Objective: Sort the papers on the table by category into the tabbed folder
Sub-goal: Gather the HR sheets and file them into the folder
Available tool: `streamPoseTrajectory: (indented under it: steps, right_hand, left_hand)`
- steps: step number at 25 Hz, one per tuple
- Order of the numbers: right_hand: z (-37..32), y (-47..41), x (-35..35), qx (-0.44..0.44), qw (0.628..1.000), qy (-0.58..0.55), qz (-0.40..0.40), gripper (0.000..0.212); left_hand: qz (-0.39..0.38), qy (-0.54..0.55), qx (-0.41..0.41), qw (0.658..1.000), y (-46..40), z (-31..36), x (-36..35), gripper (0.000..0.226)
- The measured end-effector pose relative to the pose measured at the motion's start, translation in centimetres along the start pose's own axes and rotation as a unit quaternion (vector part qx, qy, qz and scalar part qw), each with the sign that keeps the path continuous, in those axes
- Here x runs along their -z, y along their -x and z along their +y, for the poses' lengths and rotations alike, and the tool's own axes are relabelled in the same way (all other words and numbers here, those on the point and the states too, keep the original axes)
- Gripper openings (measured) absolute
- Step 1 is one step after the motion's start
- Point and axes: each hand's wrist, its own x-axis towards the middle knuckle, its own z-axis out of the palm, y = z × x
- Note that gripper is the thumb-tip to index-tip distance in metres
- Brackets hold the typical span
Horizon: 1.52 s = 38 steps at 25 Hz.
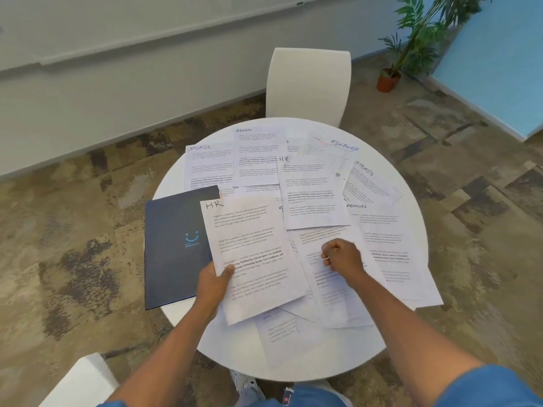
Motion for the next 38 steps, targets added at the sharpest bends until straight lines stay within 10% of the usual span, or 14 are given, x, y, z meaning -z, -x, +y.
streamPoseTrajectory:
  steps: [4,14,19,23,38]
  right_hand:
    - [-0.9,-6.3,2.0,-0.013,0.997,0.034,0.065,0.002]
    - [-2.2,-15.0,1.8,-0.064,0.963,0.221,0.142,0.076]
    - [-2.0,-16.0,0.5,-0.082,0.953,0.255,0.141,0.06]
    - [-1.9,-16.6,1.3,-0.097,0.961,0.226,0.125,0.028]
    - [1.3,-8.5,4.5,-0.012,0.987,-0.161,0.005,0.016]
  left_hand:
    - [0.01,0.003,0.015,1.0,-0.8,0.7,-1.5,0.026]
    - [0.05,-0.017,0.085,0.995,-3.4,-1.4,-2.8,0.024]
    - [0.075,-0.071,0.084,0.991,-4.1,-1.1,-3.4,0.026]
    - [0.082,-0.08,0.083,0.99,-4.3,-0.8,-3.3,0.026]
    - [0.023,0.014,0.061,0.998,-1.0,0.9,-2.2,0.027]
